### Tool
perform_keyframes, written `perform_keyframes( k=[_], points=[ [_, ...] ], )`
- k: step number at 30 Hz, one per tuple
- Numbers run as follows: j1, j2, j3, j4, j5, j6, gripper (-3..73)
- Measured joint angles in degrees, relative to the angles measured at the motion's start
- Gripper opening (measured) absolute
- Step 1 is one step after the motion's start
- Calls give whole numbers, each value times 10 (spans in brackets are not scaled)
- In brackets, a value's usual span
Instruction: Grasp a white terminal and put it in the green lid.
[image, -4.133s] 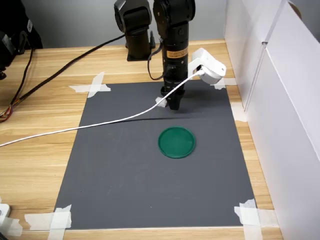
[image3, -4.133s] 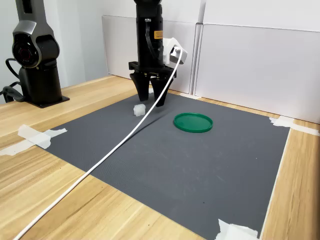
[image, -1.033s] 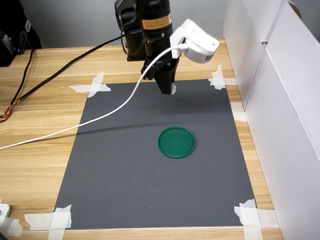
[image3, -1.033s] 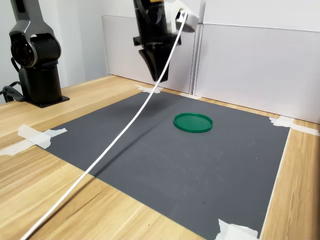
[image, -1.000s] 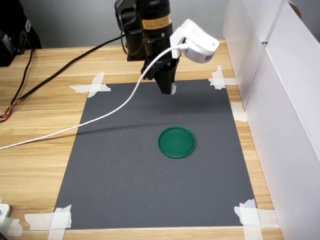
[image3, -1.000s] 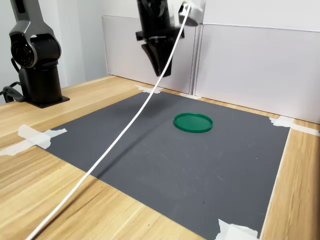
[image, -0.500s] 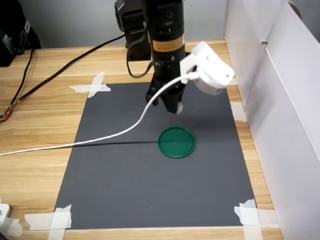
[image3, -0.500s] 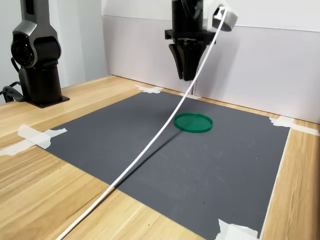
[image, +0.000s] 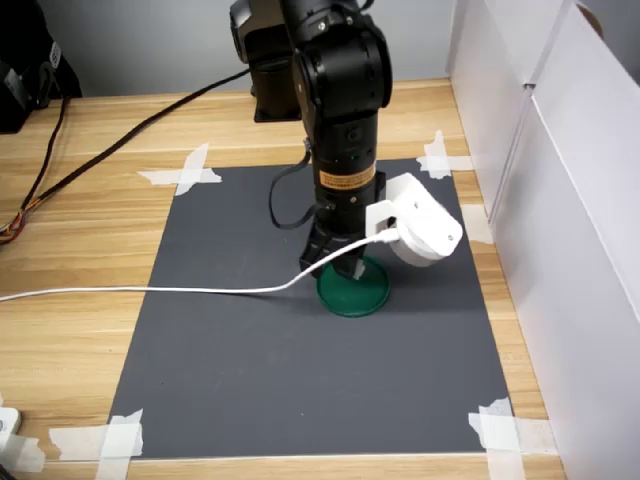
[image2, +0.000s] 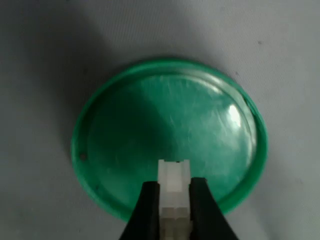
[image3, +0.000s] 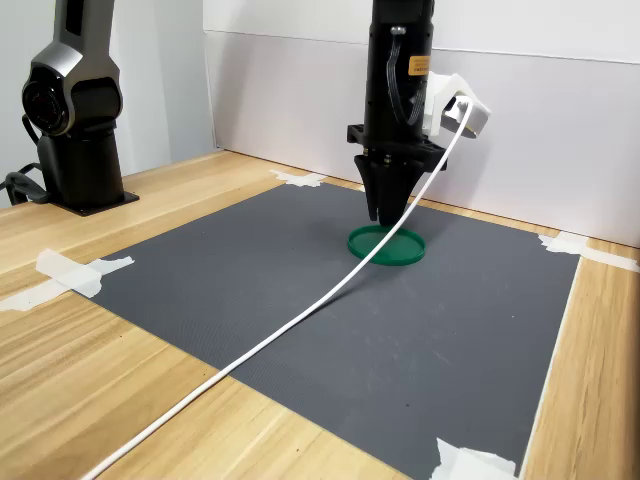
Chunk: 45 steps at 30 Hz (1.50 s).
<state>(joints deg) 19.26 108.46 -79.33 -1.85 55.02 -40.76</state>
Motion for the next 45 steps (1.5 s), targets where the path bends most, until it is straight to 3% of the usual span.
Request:
perform_keyframes(
  k=[8, 11, 14, 17, 21, 23, 27, 29, 33, 40, 45],
  points=[
    [0, 23, 0, 0, 2, -11, 159],
    [0, 23, 0, 0, 8, -20, 257],
    [0, 22, 0, 0, 9, -23, 427],
    [0, -1, 0, 1, -6, -23, 528],
    [0, -87, 0, 2, -46, -21, 572],
    [0, -143, 0, 2, -61, -15, 541],
    [0, -228, 0, 11, -70, 8, 385],
    [0, -279, 0, 25, -71, 22, 235],
    [0, -364, 16, 53, -89, 46, 24],
    [-2, -525, 165, 56, -186, 98, -18],
    [-55, -661, 357, 61, -263, 230, -19]
  ],
)
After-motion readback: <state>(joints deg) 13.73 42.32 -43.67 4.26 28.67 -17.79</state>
